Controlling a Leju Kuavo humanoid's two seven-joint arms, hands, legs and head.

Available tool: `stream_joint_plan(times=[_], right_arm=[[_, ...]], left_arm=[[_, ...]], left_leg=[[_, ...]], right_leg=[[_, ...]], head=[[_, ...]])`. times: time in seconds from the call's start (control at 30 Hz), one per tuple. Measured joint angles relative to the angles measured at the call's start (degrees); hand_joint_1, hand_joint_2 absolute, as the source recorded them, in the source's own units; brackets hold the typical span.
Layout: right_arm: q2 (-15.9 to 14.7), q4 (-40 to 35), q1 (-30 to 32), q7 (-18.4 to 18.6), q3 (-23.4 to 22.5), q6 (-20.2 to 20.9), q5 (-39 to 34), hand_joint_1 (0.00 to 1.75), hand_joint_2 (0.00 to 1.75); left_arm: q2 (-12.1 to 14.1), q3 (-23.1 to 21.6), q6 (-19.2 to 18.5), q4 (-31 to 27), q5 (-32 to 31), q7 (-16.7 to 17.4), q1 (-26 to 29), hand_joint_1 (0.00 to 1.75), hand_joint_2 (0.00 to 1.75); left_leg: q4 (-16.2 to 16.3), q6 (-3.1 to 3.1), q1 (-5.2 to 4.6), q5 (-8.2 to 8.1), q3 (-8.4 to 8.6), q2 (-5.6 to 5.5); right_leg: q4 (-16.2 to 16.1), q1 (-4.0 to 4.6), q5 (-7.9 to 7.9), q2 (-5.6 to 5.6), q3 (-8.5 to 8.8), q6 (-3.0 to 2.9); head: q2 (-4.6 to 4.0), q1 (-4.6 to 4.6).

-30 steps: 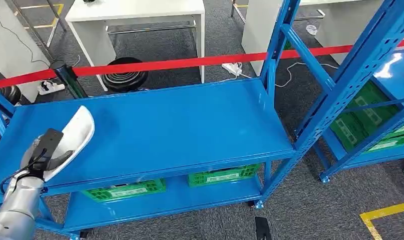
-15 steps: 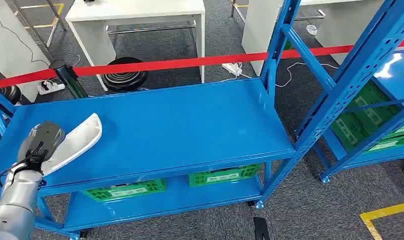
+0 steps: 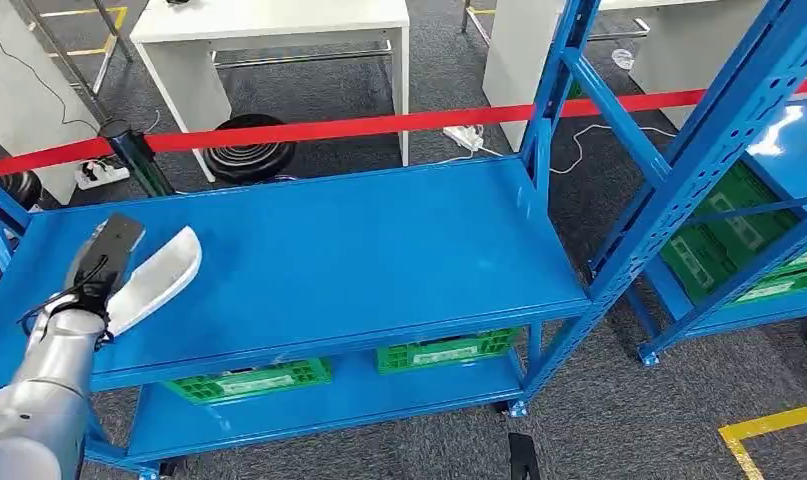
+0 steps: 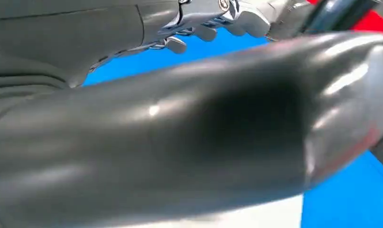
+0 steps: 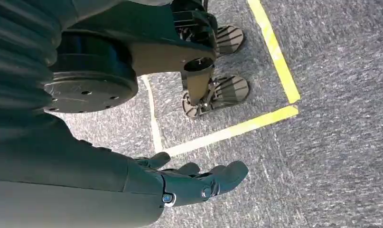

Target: Take the parts from the cabinet and place them on the table.

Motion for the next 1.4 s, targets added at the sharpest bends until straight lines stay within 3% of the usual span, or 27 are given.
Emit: stream_joint_plan(times=[0.17, 0.33, 0.37, 0.67, 0.77, 0.83, 0.9, 1.1, 1.27, 1.4], right_arm=[[0.0, 0.0, -0.1, 0.0, 0.0, 0.0, -0.2, 0.00, 1.75], [0.0, 0.0, -0.2, 0.2, -0.2, 0.1, -0.3, 0.00, 1.75], [0.0, 0.0, -0.2, 0.3, -0.3, 0.1, -0.3, 0.00, 1.75], [0.0, 0.0, -0.2, 0.3, -1.1, -0.1, -0.9, 0.00, 1.75], [0.0, 0.0, -0.1, 0.2, -1.3, -0.3, -0.9, 0.00, 1.75], [0.0, 0.0, -0.1, 0.2, -1.4, -0.7, -1.0, 0.00, 1.75], [0.0, 0.0, -0.1, 0.2, -1.4, -0.8, -1.3, 0.00, 1.75], [0.2, 0.0, 0.0, 0.2, -1.9, -1.2, -1.6, 0.00, 1.75], [0.3, 0.0, 0.1, 0.4, -2.2, -1.8, -1.5, 0.00, 1.75], [0.3, 0.0, 0.1, 0.4, -2.4, -1.8, -1.5, 0.00, 1.75]], left_arm=[[-0.7, -2.7, 0.0, -0.1, -3.9, 0.0, -1.0, 0.00, 0.00], [-1.1, -6.9, 2.8, -0.7, -8.1, -0.1, -1.4, 0.00, 0.00], [-1.2, -7.8, 3.6, -0.9, -8.8, 0.0, -1.5, 0.00, 1.75], [-2.3, -14.1, 7.6, -3.2, -11.9, 1.1, -1.7, 0.00, 1.75], [-2.4, -18.0, 13.9, -4.6, -16.8, 7.5, -1.4, 0.00, 1.75], [-2.4, -21.4, 19.9, -5.7, -22.2, 14.5, -1.1, 0.00, 1.75], [-2.4, -24.2, 21.9, -6.3, -23.6, 16.4, -0.5, 0.00, 1.75], [-3.1, -29.7, 21.1, -9.3, -22.8, 18.3, 4.2, 0.00, 1.75], [-3.1, -33.7, 21.8, -13.2, -24.9, 26.1, 7.9, 0.00, 1.75], [-3.9, -35.7, 20.8, -15.9, -21.9, 24.3, 10.9, 0.00, 1.75]], left_leg=[[0.0, 0.00, 0.00, 0.00, 0.00, 0.00], [0.0, 0.00, 0.00, 0.00, 0.00, 0.00], [0.0, 0.00, 0.00, 0.00, 0.00, 0.00], [0.0, 0.00, 0.00, 0.00, -0.01, 0.00], [0.0, 0.00, 0.00, 0.00, -0.02, -0.01], [0.0, 0.00, 0.00, 0.00, -0.02, -0.03], [0.0, 0.00, -0.01, 0.00, -0.03, -0.04], [0.0, 0.00, -0.01, -0.01, -0.04, -0.02], [0.0, -0.01, -0.01, -0.02, -0.03, -0.02], [0.0, -0.01, -0.01, -0.02, -0.04, -0.03]], right_leg=[[0.0, 0.00, 0.00, 0.00, 0.00, 0.00], [0.0, -0.01, 0.00, 0.00, 0.01, 0.00], [0.0, 0.00, 0.00, 0.00, 0.01, 0.00], [0.0, 0.00, 0.00, 0.00, 0.01, 0.00], [0.0, 0.00, 0.00, 0.00, 0.00, 0.01], [0.0, 0.00, 0.00, -0.02, 0.02, 0.01], [0.0, -0.01, 0.00, -0.04, 0.02, 0.01], [0.0, -0.01, 0.00, -0.01, -0.01, 0.01], [0.0, -0.01, -0.01, -0.01, -0.01, 0.01], [0.0, -0.01, -0.01, -0.01, -0.02, 0.01]], head=[[0.00, 0.00], [0.00, 0.00], [0.00, 0.02], [0.00, 0.02], [0.00, 0.00], [0.00, 0.00], [0.00, 0.00], [0.00, 0.00], [0.00, 0.00], [0.00, 0.00]])
